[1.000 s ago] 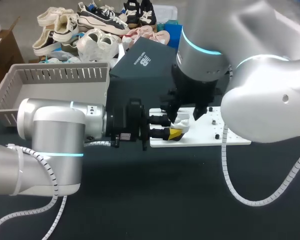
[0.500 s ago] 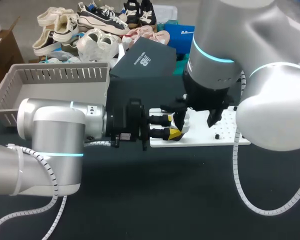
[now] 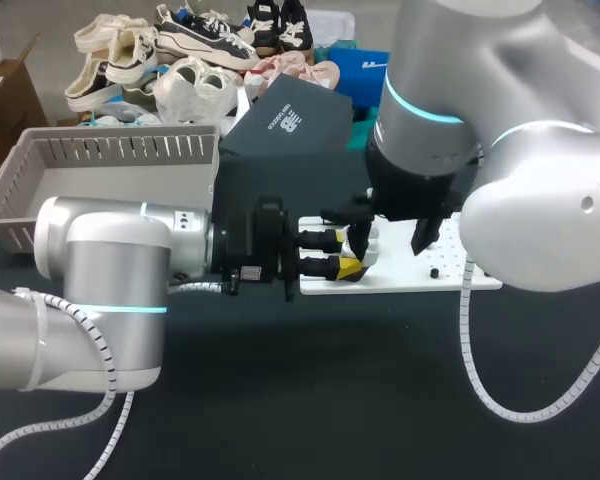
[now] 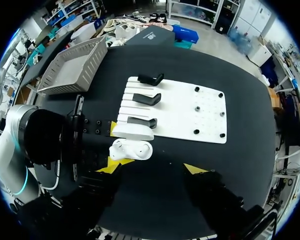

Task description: Pick up each earbud case from the left stands, insert the matching earbuds, close the lid, and place the case in the box.

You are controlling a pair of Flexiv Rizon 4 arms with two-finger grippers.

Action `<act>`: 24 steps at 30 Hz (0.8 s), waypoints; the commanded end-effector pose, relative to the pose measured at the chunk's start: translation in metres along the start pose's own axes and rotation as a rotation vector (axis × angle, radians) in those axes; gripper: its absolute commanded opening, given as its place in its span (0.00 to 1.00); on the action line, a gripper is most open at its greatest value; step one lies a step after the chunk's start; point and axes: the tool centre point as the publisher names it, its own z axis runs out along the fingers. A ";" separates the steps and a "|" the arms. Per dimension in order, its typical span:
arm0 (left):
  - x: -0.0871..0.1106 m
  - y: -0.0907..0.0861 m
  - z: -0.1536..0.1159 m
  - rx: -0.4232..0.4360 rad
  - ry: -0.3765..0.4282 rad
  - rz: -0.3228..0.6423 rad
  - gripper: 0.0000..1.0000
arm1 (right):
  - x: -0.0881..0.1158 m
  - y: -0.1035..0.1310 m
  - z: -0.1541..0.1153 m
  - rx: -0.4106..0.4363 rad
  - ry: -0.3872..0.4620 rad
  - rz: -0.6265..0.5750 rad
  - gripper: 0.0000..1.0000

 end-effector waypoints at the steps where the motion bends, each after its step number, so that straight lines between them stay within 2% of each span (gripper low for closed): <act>1: 0.000 -0.001 0.001 -0.006 -0.001 0.002 0.00 | -0.007 0.003 0.004 0.002 0.015 0.002 0.74; 8: 0.000 -0.001 0.001 -0.006 -0.001 0.002 0.00 | -0.009 0.003 0.004 -0.002 0.016 0.006 0.75; 12: 0.000 -0.001 0.001 -0.006 -0.001 0.002 0.00 | -0.007 0.005 0.000 -0.032 0.016 -0.005 0.75; 18: 0.000 -0.001 0.001 -0.006 -0.001 0.002 0.00 | 0.003 0.012 -0.014 -0.080 0.004 -0.049 0.86; 24: 0.000 -0.001 0.001 -0.006 -0.001 0.002 0.00 | 0.002 0.004 -0.023 -0.071 -0.029 -0.025 0.87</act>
